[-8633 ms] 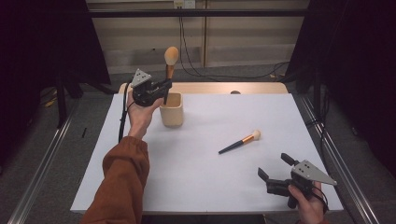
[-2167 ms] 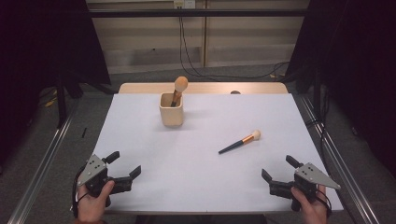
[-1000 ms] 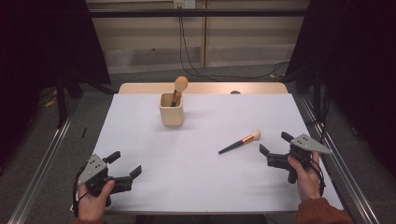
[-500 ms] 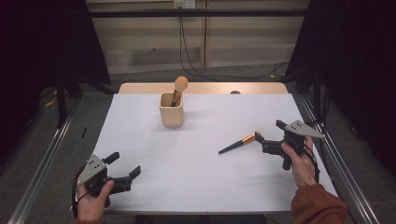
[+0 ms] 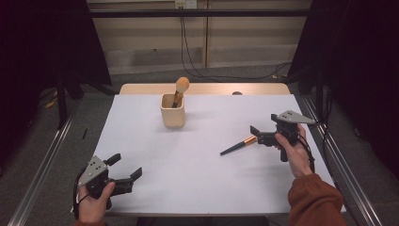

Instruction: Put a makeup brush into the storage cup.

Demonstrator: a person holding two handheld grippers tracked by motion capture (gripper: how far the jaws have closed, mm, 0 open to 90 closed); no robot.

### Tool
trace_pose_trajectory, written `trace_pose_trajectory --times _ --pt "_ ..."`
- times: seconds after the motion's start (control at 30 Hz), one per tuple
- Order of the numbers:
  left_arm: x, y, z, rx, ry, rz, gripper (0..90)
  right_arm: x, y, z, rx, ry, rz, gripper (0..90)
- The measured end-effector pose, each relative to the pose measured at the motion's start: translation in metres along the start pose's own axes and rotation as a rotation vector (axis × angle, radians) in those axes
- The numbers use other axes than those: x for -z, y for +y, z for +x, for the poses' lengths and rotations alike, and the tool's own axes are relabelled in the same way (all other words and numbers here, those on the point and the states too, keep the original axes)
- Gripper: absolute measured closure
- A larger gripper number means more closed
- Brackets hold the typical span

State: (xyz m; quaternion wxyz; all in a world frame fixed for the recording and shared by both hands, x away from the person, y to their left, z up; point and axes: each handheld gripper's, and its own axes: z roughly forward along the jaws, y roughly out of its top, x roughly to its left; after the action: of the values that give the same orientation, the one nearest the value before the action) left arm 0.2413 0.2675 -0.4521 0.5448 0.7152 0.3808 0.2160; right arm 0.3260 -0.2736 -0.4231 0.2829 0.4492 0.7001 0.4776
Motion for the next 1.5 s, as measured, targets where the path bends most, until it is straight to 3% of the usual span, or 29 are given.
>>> trace_pose_trajectory --times 0.1,0.27,0.4,0.8,1.3,1.5 --pt "0.0 0.0 0.0 0.002 0.002 0.002 3.1 -0.004 0.004 -0.005 -0.004 0.038 0.058 1.9" --pt "0.0 0.0 0.0 -0.008 -0.002 0.008 3.1 -0.004 0.007 -0.009 0.004 0.059 0.121 2.0" --pt "-0.001 0.0 0.001 -0.002 0.001 0.002 3.4 -0.003 0.013 -0.015 0.02 0.119 0.235 1.9" --pt "-0.001 0.0 0.001 -0.006 0.006 0.007 3.4 -0.006 0.022 -0.023 0.115 0.169 0.433 2.3" --pt "0.0 0.0 0.001 -0.01 0.008 0.013 3.4 -0.018 0.028 -0.019 0.251 0.231 0.657 5.1" --pt "-0.001 0.0 0.002 0.01 0.016 0.012 3.1 -0.022 0.037 -0.016 0.313 0.268 0.698 5.2"
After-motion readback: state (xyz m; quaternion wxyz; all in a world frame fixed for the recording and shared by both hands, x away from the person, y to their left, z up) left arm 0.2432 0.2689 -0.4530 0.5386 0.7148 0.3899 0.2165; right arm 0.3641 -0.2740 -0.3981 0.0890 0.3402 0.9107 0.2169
